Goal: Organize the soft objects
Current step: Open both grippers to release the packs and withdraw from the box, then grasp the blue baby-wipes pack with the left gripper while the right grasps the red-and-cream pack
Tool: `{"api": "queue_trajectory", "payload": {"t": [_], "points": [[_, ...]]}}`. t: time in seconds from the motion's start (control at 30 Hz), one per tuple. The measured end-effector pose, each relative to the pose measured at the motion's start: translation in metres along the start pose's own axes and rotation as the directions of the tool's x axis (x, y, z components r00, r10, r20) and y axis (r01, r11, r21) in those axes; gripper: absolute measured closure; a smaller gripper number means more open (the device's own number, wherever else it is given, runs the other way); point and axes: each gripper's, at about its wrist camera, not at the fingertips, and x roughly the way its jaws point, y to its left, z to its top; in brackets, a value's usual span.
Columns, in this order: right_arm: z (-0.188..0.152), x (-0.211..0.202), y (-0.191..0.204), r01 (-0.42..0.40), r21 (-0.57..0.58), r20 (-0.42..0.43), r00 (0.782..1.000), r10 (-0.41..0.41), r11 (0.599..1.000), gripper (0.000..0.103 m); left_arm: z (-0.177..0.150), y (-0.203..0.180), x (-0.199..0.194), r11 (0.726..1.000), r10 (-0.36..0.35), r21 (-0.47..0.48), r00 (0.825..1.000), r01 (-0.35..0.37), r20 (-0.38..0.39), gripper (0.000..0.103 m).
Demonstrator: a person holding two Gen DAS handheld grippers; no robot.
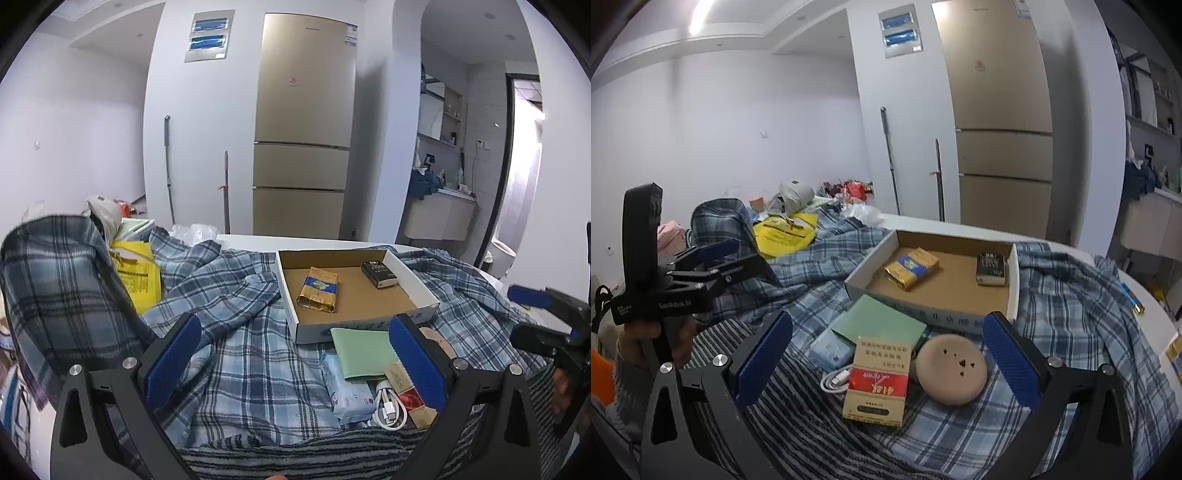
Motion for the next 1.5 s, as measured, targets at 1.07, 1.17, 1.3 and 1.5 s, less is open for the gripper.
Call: {"api": "queue_trajectory", "payload": {"t": [1.07, 1.17, 1.3, 1.5], "points": [[-0.030, 0.019, -0.002, 0.013, 0.080, -0.112, 0.994, -0.004, 0.997, 0.000, -0.018, 0.016, 0.030, 0.984, -0.176, -0.053, 0.964, 0.169, -0.199, 0.000], [-0.033, 0.041, -0.005, -0.051, 0.133, -0.189, 0.979, 0.076, 0.990, 0.000, -0.025, 0.010, 0.040, 0.987, -0.161, -0.033, 0.959, 0.158, -0.232, 0.000], [-0.037, 0.072, 0.000, -0.066, 0.115, -0.299, 0.949, 0.098, 0.991, 0.001, -0.037, 0.003, 0.054, 0.992, -0.119, 0.000, 0.950, 0.124, -0.288, 0.000], [-0.046, 0.096, 0.010, 0.034, 0.047, -0.377, 0.926, -0.014, 0.998, 0.024, -0.047, -0.007, 0.068, 0.986, -0.136, 0.047, 0.928, 0.162, -0.346, 0.000]]}}
